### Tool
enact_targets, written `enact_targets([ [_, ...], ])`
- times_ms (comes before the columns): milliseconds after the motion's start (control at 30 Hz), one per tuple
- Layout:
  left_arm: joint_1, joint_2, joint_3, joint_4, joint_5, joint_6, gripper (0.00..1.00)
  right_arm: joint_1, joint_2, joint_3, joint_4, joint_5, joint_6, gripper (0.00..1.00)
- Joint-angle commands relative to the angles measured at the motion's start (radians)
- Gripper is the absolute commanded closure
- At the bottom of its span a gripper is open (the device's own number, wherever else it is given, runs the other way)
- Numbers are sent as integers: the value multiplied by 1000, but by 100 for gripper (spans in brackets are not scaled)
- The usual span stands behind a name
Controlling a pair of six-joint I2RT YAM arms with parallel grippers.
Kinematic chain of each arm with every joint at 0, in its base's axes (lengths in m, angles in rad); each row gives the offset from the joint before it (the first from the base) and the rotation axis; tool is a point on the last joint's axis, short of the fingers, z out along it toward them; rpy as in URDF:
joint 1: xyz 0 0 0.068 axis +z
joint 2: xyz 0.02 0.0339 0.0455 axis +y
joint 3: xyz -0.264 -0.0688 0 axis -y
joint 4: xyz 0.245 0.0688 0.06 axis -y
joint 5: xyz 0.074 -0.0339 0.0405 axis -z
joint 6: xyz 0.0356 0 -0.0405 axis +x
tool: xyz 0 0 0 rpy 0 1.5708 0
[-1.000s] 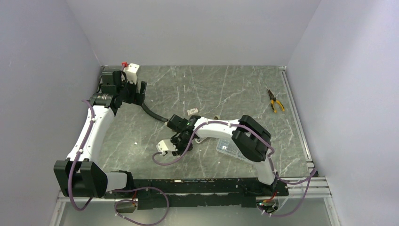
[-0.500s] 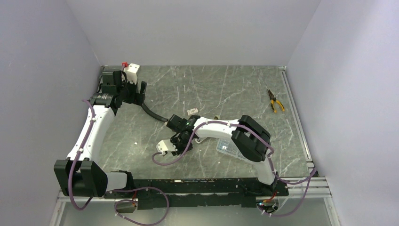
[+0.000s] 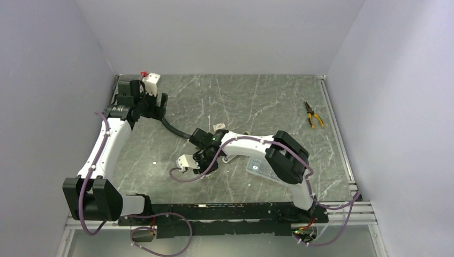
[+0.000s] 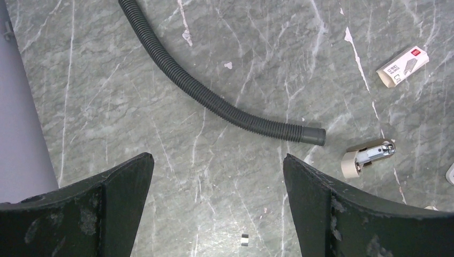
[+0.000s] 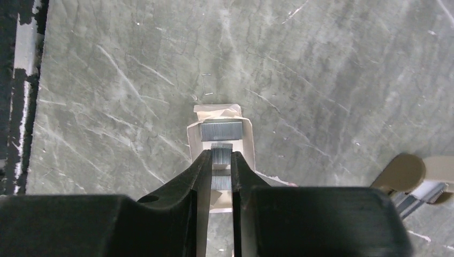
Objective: Load the staples into the stapler
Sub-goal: Pick up the staple from the staple box, then place the staple at the center of the board.
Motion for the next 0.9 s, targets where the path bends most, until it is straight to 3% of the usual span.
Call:
enact_targets([
  [0,4,12,9,3,51,17,4,-11,-87,40,17,-14,94,89],
  [300,5,25,25,-16,149,11,4,-56,-119,72,78,38,384,90],
  [567,4,-7,13,14,60,-19,4,-142,-130,45,178,183,757,90],
  [867,5,-33,-12,29,76,-25,4,-234,-25,40,197,201,892,88],
])
